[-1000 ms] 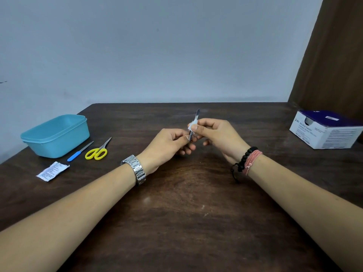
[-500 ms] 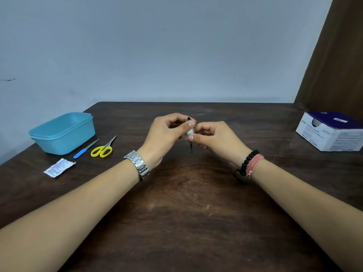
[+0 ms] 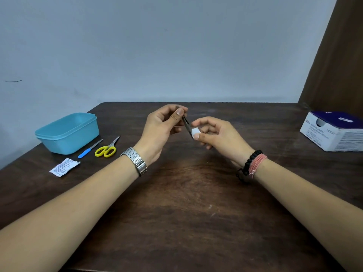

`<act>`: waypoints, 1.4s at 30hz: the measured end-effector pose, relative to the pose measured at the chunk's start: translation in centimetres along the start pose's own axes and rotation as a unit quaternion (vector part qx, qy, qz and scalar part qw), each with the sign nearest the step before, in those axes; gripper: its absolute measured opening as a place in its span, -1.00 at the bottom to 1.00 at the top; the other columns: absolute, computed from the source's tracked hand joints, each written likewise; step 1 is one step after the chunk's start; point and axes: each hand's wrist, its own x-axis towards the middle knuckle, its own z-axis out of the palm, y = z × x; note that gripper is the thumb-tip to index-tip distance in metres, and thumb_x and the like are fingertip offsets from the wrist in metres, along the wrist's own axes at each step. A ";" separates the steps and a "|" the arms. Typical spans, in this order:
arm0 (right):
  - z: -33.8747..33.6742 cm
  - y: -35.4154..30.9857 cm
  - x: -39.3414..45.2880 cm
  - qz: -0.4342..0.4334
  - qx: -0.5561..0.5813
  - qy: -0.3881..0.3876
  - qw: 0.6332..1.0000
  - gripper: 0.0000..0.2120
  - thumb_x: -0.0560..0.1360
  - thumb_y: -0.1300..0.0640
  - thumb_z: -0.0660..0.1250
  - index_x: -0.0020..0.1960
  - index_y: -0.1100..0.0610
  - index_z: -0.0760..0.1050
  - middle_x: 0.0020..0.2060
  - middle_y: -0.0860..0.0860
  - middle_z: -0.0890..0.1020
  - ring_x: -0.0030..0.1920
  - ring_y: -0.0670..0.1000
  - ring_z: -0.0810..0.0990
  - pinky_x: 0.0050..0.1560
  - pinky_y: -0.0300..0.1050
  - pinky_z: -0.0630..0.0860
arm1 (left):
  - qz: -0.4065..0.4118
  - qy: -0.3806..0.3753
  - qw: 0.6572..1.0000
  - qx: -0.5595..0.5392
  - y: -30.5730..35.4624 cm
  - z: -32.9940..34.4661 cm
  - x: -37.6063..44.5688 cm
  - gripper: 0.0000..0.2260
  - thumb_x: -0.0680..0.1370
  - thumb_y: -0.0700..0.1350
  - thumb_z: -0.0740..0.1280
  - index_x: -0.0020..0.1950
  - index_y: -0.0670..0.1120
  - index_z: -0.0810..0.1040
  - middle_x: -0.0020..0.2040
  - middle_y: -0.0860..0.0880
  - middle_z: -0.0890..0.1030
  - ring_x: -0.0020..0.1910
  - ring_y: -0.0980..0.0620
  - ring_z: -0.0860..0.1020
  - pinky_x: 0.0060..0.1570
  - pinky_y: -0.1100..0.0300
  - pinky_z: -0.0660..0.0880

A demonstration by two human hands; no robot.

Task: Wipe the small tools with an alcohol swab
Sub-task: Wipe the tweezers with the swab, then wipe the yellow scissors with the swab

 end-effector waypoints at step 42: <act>1.5 -0.2 -1.4 -0.022 -0.080 -0.073 0.994 -0.91 0.53 0.18 0.39 -0.09 0.03 0.66 -0.27 0.06 0.71 -0.29 -0.08 0.63 -0.23 -0.17 0.51 | -0.128 0.054 0.712 0.688 4.1 -23.3 2.8 -0.96 0.52 -0.13 0.36 -0.12 0.00 0.57 0.05 -0.13 0.64 0.05 -0.13 0.58 -0.06 0.09 0.48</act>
